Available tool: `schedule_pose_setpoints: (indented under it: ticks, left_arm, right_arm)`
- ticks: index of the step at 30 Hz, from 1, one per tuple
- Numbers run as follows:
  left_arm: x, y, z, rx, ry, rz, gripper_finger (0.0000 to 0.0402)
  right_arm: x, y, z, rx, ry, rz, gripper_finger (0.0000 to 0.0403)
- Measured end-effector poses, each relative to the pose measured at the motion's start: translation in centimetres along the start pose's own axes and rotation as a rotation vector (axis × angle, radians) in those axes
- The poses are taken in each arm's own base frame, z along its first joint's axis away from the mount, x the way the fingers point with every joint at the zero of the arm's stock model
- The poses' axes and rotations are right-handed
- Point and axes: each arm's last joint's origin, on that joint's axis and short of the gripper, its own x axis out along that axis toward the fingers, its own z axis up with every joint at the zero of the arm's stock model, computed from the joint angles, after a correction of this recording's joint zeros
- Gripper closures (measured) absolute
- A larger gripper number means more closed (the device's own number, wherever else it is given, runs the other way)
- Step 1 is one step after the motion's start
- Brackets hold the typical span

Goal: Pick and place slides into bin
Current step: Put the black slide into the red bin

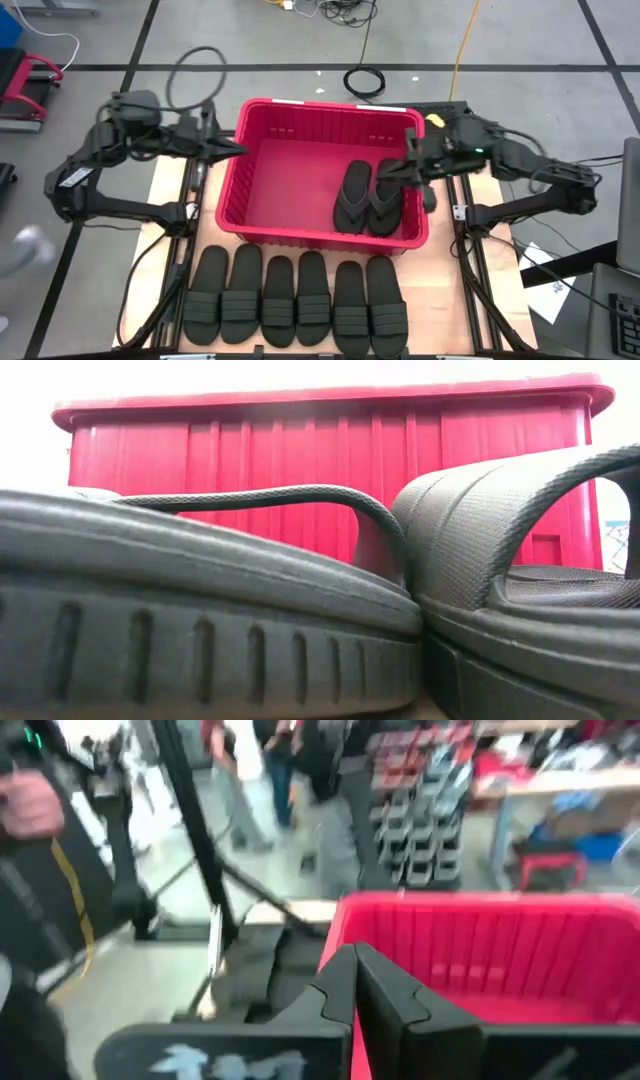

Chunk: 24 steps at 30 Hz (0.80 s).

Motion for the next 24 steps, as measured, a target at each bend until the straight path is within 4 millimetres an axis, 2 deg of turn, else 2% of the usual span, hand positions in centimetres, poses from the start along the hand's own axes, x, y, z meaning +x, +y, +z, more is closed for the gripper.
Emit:
schedule_pose_setpoints:
  ticks: [6,12,18,24]
  left_arm:
    - [-3.0,-1.1,0.6,0.006,-0.080,-0.011,0.0401]
    - [-3.8,-1.3,0.6,-0.042,-0.095,-0.015,0.0401]
    - [-3.7,-1.5,0.7,-0.072,-0.108,-0.099,0.0401]
    - [-3.7,-1.4,0.9,-0.198,-0.117,-0.056,0.0397]
  right_arm:
    - [-1.2,2.5,0.6,0.024,-0.080,-0.068,0.0403]
    - [-1.0,4.4,0.3,0.048,-0.073,-0.031,0.0403]
    - [-1.4,6.6,-0.4,0.113,-0.002,0.140,0.0403]
    - [-2.6,9.0,-1.2,0.166,0.103,0.355,0.0403]
